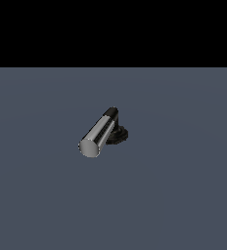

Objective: Turn on the faucet by rotating a designated handle.

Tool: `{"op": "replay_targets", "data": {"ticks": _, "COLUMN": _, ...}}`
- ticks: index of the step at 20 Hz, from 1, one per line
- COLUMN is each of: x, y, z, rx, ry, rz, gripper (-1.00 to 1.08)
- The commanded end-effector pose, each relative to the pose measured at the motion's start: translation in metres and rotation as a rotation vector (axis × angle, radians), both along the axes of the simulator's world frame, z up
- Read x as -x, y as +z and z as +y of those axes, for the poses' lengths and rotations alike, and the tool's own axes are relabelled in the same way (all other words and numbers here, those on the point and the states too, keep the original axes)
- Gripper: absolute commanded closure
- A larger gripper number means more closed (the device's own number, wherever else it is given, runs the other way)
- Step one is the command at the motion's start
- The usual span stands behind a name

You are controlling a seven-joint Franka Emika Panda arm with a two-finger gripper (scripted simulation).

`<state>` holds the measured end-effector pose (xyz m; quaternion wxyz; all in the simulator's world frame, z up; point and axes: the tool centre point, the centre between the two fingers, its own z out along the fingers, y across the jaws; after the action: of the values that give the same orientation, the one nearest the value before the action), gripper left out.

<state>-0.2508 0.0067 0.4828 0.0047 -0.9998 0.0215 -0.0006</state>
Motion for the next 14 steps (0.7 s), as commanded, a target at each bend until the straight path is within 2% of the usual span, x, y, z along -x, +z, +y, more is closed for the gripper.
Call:
{"op": "replay_targets", "data": {"ticks": 1, "x": 0.000, "y": 0.000, "z": 0.000, "rx": 0.000, "ry": 0.000, "rz": 0.000, "gripper": 1.08}}
{"op": "replay_targets", "data": {"ticks": 7, "x": -0.002, "y": -0.009, "z": 0.002, "rx": 0.000, "ry": -0.003, "rz": 0.000, "gripper": 1.08}}
{"op": "replay_targets", "data": {"ticks": 14, "x": -0.011, "y": -0.040, "z": 0.011, "rx": 0.001, "ry": -0.013, "rz": 0.000, "gripper": 1.08}}
